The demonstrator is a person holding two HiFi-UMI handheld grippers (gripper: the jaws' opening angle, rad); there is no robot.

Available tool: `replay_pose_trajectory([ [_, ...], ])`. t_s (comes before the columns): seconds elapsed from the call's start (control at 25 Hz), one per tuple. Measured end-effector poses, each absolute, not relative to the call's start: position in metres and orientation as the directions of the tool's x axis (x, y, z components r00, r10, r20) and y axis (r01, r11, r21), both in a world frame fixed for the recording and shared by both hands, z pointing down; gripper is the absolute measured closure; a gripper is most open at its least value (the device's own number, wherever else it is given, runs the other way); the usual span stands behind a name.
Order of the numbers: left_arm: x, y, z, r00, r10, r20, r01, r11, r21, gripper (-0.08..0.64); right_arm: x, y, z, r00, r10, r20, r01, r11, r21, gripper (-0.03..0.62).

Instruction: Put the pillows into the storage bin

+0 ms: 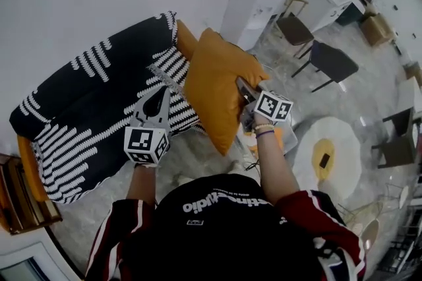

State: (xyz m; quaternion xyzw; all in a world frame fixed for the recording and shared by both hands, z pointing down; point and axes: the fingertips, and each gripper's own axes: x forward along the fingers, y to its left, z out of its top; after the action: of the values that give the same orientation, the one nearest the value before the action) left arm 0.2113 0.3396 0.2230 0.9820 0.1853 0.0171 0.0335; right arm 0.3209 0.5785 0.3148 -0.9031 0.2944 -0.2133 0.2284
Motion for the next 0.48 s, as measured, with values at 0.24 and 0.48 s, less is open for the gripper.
replay_pose_trajectory([
  [0.24, 0.243, 0.429, 0.218, 0.889, 0.458, 0.021, 0.457, -0.888, 0.051, 0.555, 0.33, 0.68, 0.28, 0.803, -0.57, 0.172, -0.398, -0.729, -0.557, 0.506],
  [0.48, 0.271, 0.516, 0.216, 0.843, 0.537, 0.024, 0.536, -0.843, 0.043, 0.555, 0.334, 0.774, 0.267, 0.858, -0.49, 0.154, -0.343, -0.77, -0.538, 0.506],
])
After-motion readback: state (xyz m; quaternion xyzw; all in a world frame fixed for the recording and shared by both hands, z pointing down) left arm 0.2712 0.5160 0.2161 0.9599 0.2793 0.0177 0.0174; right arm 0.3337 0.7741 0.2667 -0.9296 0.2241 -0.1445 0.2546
